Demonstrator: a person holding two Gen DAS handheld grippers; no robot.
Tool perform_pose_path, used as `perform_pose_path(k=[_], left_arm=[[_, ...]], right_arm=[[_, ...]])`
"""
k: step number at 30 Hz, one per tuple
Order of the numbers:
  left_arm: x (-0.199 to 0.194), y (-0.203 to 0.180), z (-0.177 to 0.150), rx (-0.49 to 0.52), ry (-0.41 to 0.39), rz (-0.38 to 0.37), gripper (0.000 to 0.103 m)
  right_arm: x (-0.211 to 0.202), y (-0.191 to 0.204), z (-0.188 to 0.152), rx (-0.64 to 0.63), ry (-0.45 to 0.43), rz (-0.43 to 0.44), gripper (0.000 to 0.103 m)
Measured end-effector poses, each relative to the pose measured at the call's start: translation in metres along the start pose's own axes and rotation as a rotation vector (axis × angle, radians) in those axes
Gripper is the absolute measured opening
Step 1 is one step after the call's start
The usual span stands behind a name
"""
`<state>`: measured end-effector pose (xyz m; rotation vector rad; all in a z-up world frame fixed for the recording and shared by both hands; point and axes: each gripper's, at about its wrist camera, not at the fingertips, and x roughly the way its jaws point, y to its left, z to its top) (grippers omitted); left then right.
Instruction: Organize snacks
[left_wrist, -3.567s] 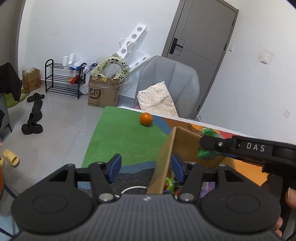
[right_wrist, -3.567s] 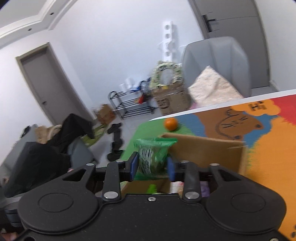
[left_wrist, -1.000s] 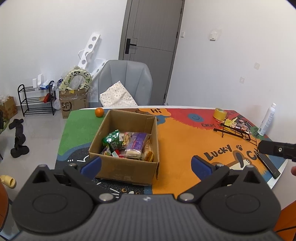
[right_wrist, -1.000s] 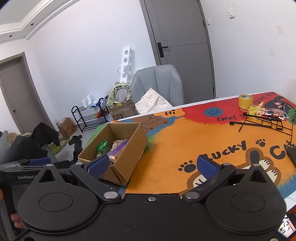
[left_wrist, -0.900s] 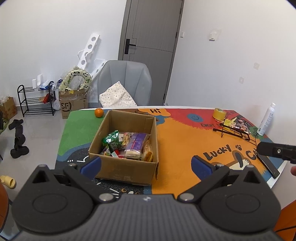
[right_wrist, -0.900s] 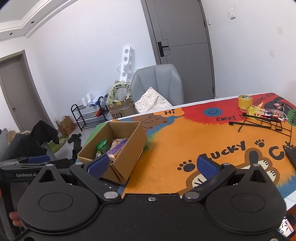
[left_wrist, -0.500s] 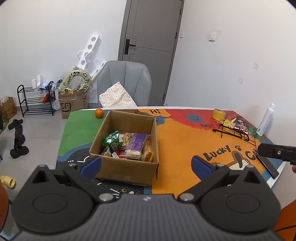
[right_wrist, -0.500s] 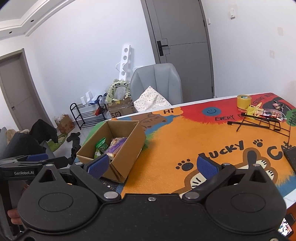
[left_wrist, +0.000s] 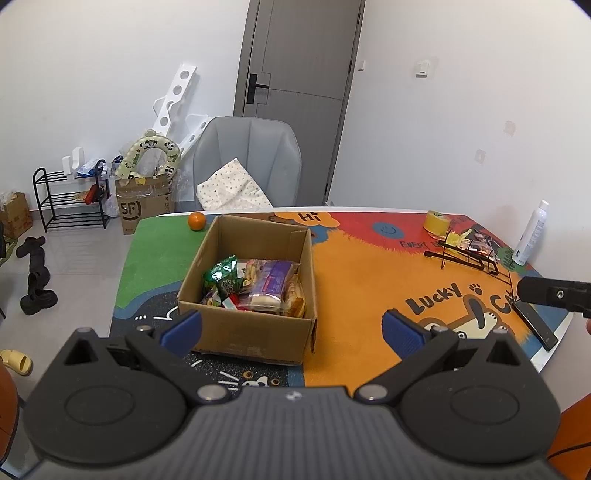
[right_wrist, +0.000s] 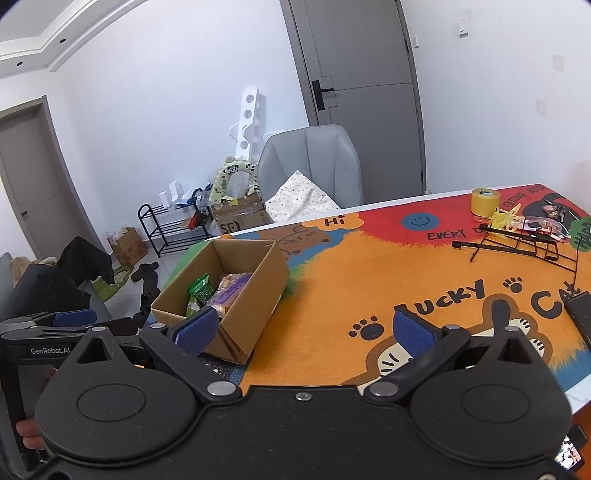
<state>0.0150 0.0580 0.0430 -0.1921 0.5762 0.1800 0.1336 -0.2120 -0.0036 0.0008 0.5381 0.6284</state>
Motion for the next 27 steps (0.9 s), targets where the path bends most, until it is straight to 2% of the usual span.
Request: perform_pose_path(k=[27], left_arm=[[0.0034,0.0032,-0.0036,-0.003,0.009,-0.004,0.103]], right_arm=[[0.0012,0.0011,-0.0010,-0.001,0.006,-0.004,0.103]])
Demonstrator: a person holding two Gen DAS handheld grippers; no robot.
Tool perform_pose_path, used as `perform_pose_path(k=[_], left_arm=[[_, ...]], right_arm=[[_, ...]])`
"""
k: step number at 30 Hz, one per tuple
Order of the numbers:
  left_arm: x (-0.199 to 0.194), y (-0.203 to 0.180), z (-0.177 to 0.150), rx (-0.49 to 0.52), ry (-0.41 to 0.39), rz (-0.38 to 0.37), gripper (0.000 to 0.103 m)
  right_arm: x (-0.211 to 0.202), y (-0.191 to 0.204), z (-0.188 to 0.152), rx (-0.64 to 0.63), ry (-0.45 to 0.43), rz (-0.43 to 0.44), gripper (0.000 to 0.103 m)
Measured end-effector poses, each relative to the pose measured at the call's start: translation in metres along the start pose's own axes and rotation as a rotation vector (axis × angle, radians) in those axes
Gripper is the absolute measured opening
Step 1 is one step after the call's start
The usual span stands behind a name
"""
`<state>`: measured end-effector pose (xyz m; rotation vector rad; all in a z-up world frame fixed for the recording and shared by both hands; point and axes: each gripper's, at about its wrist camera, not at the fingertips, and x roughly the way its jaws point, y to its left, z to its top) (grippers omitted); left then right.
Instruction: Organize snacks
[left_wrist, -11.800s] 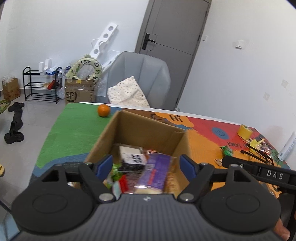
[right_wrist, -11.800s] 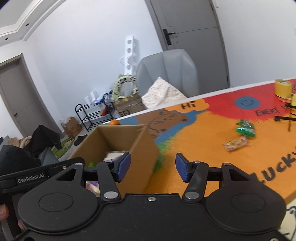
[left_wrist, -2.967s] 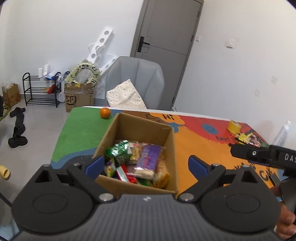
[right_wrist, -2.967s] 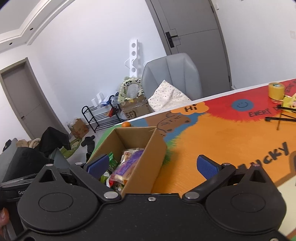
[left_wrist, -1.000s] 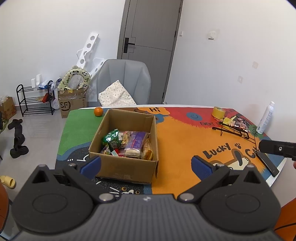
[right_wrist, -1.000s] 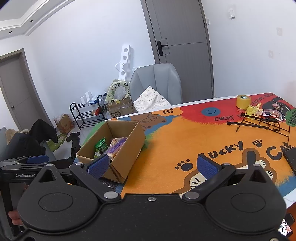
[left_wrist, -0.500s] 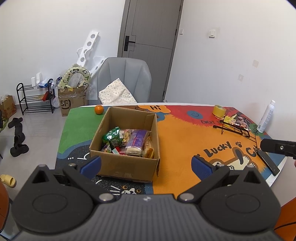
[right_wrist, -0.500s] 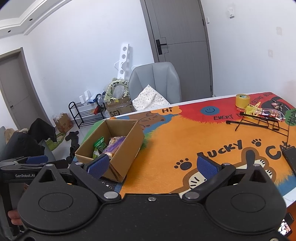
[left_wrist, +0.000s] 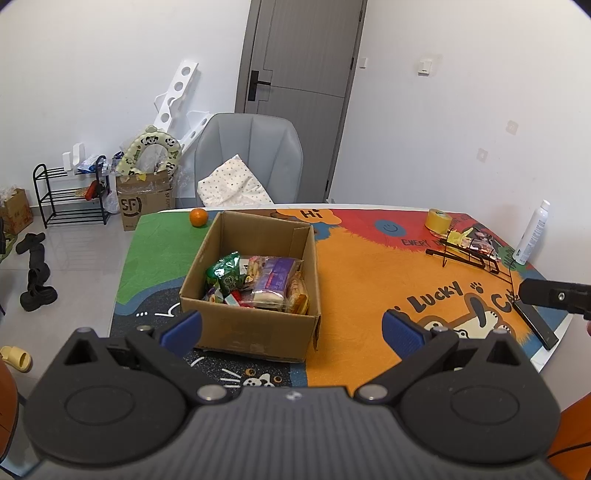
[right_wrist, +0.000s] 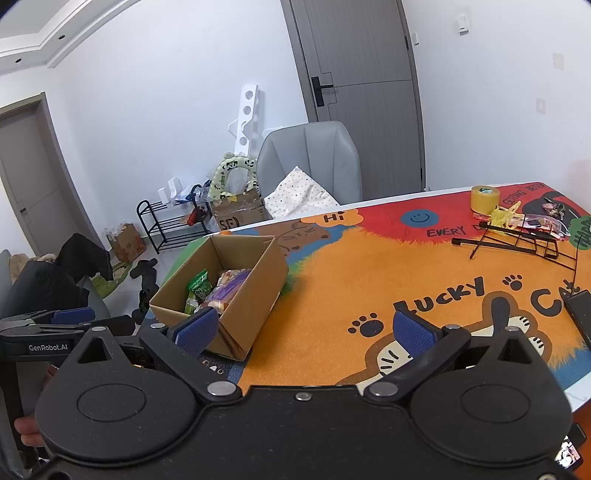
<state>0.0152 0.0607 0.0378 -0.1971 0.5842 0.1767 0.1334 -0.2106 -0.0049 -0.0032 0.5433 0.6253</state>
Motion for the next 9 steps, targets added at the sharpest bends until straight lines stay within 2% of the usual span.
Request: perform_pose_path(k=[9], left_arm=[[0.0017,-0.0029,-0.0012,0.009,0.007,-0.013,0.103]], right_arm=[[0.0000,0.0017,-0.0030,-0.001,0.006,0.004,0.103]])
